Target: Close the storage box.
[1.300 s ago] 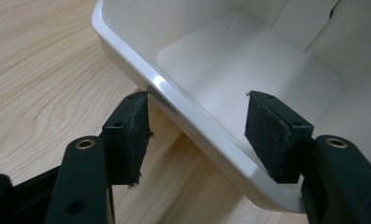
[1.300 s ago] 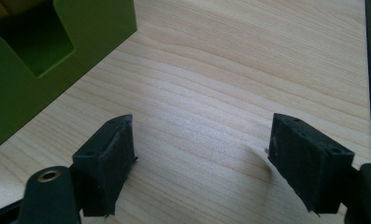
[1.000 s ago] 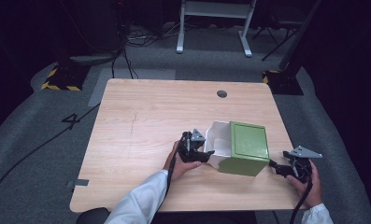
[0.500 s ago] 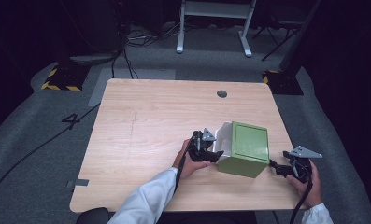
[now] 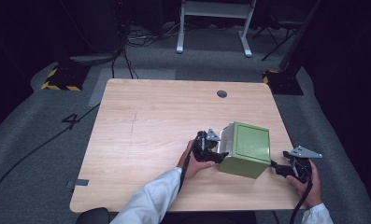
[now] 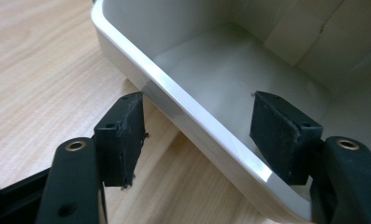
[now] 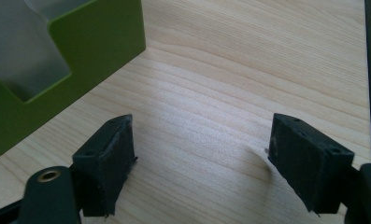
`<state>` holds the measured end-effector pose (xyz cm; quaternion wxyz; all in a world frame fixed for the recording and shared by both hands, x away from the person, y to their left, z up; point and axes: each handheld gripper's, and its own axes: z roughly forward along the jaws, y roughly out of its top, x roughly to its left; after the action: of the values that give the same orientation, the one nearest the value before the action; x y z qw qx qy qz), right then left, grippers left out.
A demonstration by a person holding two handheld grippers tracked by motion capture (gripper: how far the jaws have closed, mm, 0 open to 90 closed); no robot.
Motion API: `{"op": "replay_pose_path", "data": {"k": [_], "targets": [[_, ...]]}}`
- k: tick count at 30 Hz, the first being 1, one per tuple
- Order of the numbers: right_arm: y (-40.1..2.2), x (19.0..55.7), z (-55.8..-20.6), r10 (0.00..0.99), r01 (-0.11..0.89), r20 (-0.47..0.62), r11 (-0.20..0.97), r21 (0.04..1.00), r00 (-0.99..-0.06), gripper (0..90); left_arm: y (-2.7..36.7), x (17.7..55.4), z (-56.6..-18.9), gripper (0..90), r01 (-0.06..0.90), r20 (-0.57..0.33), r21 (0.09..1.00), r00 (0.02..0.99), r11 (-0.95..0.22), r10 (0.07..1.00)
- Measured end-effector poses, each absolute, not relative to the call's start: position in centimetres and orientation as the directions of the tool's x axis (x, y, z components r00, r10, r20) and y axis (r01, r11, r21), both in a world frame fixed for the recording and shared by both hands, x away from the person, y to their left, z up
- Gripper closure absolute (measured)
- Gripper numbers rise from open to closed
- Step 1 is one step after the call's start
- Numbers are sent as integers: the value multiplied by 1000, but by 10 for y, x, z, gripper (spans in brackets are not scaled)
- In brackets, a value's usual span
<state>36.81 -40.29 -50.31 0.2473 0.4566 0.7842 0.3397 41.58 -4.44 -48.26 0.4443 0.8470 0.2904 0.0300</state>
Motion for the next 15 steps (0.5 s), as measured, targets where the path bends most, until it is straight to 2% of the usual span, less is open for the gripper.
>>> {"op": "replay_pose_path", "data": {"k": [12,15], "targets": [[-403,368,-503,883,547,-79,355,758,-463,226,-43,415,-480,350,455,-183,761,835,-462,520],[-403,368,-503,883,547,-79,355,758,-463,226,-40,415,-478,305,446,-177,773,834,-451,522]]}}
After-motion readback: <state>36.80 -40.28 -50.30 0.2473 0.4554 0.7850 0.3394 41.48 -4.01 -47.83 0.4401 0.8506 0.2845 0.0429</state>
